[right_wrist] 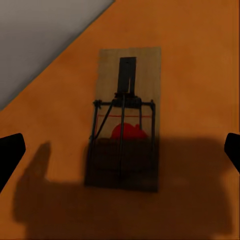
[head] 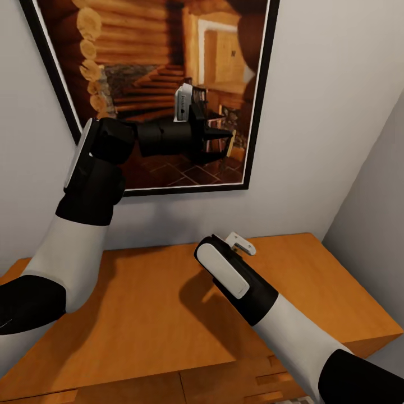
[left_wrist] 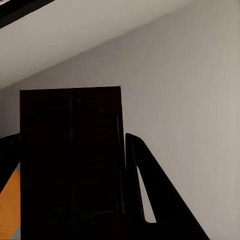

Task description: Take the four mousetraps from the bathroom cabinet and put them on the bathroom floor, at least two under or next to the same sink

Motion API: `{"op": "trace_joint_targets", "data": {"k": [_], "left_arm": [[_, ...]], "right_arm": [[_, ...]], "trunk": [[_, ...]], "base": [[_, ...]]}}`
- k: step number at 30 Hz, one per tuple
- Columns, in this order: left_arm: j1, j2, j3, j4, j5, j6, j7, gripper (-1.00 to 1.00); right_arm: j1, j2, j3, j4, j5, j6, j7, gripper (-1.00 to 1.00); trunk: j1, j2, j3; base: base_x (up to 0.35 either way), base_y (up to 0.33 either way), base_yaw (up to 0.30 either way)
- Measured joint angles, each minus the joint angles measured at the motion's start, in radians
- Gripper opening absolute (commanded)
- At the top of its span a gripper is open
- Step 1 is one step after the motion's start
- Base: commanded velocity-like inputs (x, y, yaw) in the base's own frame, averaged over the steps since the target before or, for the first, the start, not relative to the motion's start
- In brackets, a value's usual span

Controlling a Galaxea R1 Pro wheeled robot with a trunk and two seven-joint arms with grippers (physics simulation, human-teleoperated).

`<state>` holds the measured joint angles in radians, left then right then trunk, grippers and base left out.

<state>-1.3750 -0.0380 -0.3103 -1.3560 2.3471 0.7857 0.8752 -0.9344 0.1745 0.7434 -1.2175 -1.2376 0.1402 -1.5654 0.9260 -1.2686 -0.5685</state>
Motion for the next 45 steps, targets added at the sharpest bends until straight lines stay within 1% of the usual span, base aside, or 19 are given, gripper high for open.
{"op": "trace_joint_targets", "data": {"k": [5,13,30,39,45], "left_arm": [[0.000,0.000,-0.013,0.000,0.000,0.000,0.000,-1.00],[0.000,0.000,-0.016,0.000,0.000,0.000,0.000,-1.00],[0.000,-0.001,-0.031,-0.001,0.000,0.000,0.000,-1.00],[0.000,-0.002,-0.031,0.000,0.000,0.001,0.000,-1.00],[0.009,0.000,-0.031,0.010,0.000,0.001,0.000,-1.00]], "right_arm": [[0.000,0.000,0.000,0.032,0.004,0.001,0.000,1.00],[-0.001,0.000,0.000,0.077,0.010,0.001,0.000,1.00],[0.000,0.000,0.001,0.085,0.022,-0.002,0.000,1.00],[0.000,0.000,0.002,0.097,0.023,-0.002,0.000,1.00],[0.000,0.000,0.002,0.098,0.024,-0.002,0.000,1.00]], "trunk": [[0.000,0.000,0.000],[0.000,0.000,0.000],[0.000,0.000,0.000],[0.000,0.000,0.000],[0.000,0.000,0.000]], "base": [[0.000,0.003,0.000],[0.000,0.000,0.000],[0.000,0.000,0.000],[0.000,0.122,0.000],[0.000,0.027,0.000]]}}
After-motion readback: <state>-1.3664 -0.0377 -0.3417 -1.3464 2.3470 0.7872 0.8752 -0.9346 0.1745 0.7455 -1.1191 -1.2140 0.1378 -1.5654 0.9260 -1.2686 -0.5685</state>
